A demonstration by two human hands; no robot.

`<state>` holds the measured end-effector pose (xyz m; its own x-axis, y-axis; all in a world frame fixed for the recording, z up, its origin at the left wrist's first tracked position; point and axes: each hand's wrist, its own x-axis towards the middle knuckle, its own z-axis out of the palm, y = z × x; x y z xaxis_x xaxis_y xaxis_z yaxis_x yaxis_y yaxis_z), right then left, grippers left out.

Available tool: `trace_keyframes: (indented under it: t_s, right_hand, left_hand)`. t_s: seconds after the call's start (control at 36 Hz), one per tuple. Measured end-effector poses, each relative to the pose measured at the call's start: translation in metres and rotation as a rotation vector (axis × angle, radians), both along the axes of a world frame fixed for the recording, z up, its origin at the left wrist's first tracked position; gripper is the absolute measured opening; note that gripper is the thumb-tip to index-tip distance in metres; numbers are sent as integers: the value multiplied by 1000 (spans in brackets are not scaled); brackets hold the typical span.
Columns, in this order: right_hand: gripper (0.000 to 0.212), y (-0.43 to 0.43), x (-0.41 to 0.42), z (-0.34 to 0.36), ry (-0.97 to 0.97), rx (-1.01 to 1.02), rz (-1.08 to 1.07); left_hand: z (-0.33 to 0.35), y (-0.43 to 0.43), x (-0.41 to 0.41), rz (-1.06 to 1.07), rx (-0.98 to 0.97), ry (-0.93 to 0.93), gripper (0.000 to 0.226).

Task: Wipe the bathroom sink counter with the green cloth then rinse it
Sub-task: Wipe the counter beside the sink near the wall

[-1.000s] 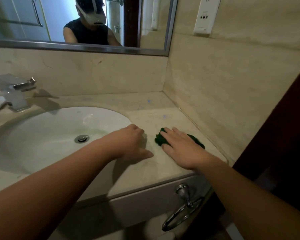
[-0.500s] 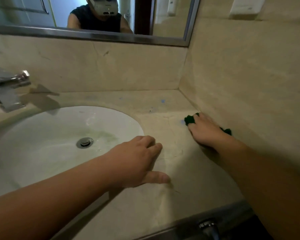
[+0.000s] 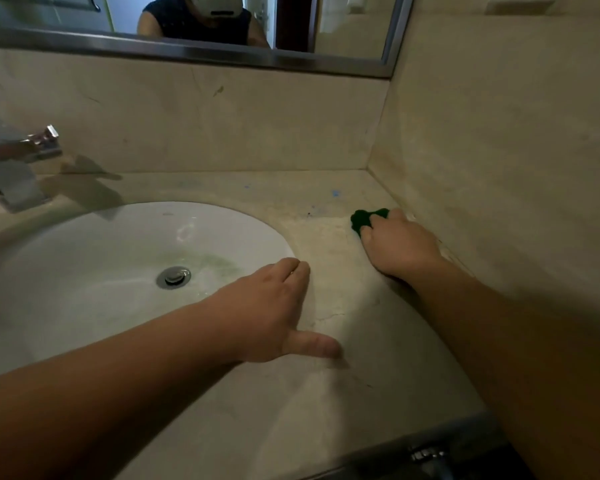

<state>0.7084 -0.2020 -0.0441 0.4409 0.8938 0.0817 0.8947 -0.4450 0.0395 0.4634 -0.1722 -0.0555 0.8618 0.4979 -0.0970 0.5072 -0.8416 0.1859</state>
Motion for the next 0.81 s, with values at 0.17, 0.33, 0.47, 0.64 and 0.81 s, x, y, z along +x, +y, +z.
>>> trace_keyframes:
  t_s: [0.17,0.33,0.47,0.64,0.81]
  right_hand:
    - [36,49,-65,-2,91,56,264]
    - [33,56,-115,26,679,116,361]
    - [28,22,-86,67,980,412,102]
    - [30,-18,-42,57,445,296,162]
    - [50,-16,-18,-7,143,-9,86]
  left_hand:
    - [-1,2,0,-16,65,-17,126]
    - [1,-17,-15,-50,335,-16,91]
    - [4,-10,-31,-153,323,-75,82]
    - [7,11,-22,-209,229,-93,91]
    - [9,27,0,-208,134,-4,102]
